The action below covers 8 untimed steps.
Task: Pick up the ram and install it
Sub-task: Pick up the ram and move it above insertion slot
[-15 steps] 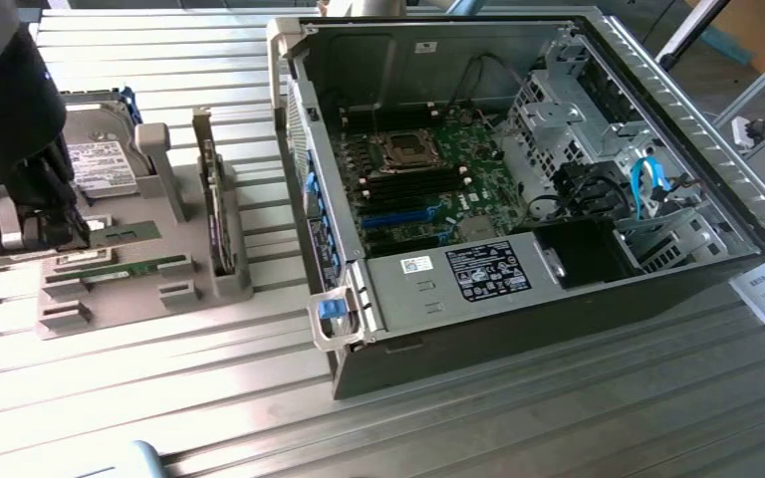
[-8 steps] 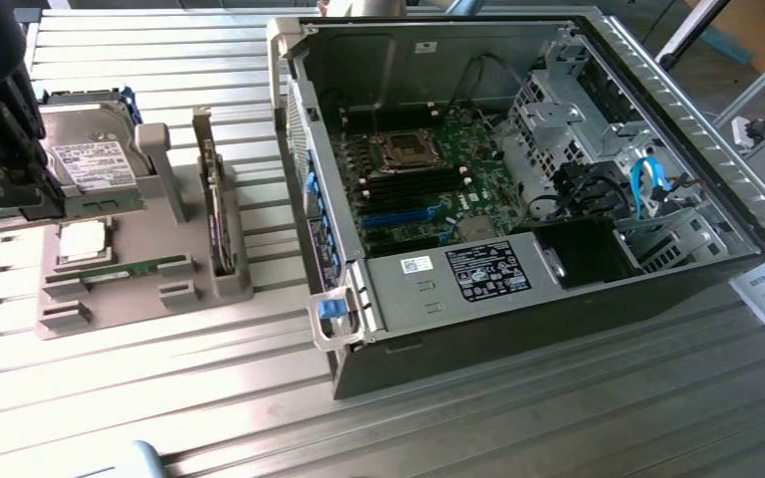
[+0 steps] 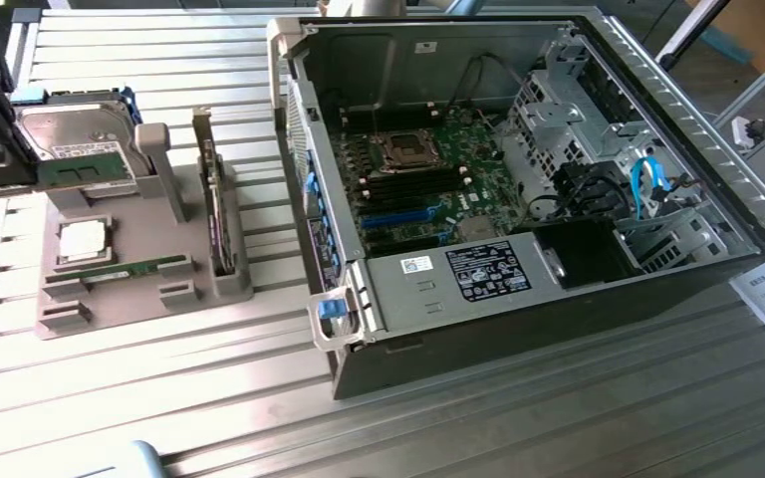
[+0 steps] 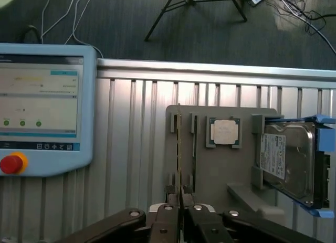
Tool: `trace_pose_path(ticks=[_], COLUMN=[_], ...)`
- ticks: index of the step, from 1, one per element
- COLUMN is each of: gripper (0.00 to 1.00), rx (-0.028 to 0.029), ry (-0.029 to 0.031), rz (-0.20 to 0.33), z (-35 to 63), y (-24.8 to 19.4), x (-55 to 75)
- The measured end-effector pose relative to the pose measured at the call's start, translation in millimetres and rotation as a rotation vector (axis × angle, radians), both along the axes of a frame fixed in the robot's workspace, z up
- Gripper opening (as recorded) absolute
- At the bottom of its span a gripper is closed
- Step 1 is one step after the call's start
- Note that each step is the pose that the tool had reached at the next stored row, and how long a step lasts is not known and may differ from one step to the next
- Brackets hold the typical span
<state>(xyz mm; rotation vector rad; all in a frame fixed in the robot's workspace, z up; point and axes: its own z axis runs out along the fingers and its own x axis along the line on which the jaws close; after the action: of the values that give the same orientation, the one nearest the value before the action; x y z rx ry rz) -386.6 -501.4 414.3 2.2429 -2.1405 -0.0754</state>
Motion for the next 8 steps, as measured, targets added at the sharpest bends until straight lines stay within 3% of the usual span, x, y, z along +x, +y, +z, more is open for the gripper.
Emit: trace_pose_path(ticks=[2, 8], gripper=[0.13, 0.13], rx=[0.0000, 0.0001], ry=[0.0000, -0.0001], rz=[0.000, 0.000], z=[11.7, 31.1], y=[0.0, 0.0], x=[0.0, 0.0])
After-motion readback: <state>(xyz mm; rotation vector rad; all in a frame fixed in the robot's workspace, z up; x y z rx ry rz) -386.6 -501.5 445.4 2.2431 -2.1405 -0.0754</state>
